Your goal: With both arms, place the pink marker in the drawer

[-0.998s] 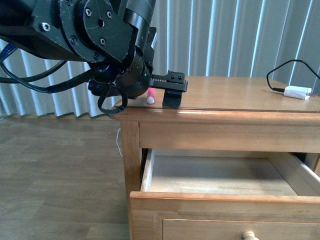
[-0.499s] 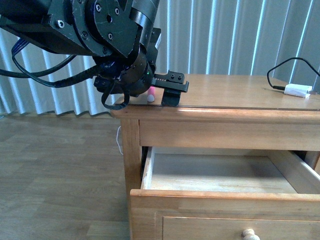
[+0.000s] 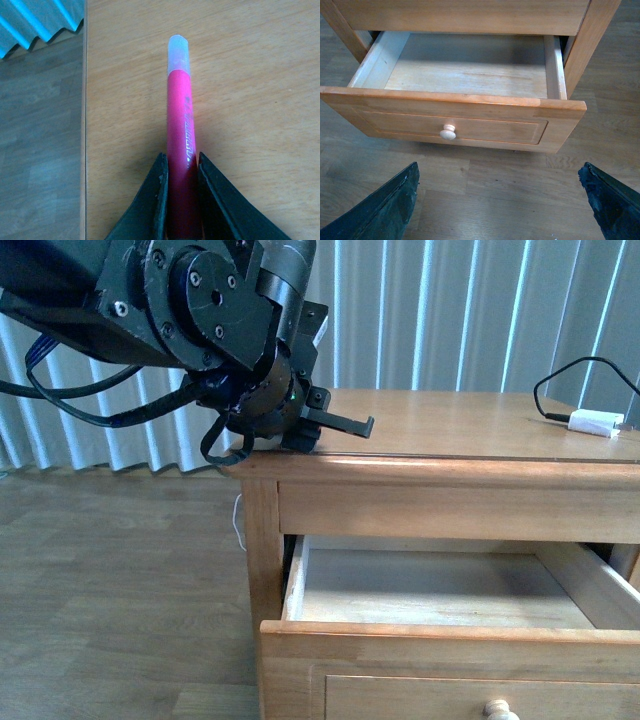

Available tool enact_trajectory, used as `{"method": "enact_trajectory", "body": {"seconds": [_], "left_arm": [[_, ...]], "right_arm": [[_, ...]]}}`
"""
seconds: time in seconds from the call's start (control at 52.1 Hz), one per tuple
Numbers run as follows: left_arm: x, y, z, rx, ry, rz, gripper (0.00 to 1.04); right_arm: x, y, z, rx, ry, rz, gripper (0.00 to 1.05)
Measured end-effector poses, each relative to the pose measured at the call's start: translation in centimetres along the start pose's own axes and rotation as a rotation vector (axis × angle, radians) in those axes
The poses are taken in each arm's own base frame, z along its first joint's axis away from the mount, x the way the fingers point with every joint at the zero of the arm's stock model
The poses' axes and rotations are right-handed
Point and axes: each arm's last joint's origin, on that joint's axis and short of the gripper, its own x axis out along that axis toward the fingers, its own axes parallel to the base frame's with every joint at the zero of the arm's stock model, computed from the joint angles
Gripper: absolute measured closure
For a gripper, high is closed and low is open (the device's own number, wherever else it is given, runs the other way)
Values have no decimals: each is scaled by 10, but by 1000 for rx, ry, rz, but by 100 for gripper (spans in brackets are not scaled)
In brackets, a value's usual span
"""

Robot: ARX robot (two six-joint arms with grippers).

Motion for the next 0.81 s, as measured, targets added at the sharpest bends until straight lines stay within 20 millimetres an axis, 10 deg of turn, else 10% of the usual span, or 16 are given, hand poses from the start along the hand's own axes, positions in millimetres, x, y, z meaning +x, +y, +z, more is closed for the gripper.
{"method": "enact_trajectory", "body": {"seconds": [0.48,0.806], "left_arm": [[-95,-2,-10,222,-275,-448,90],[-87,-22,-64,259,-194,-529,90]], "right_arm": [[0,0,0,0,0,0,9],[0,0,0,0,0,0,9]]}}
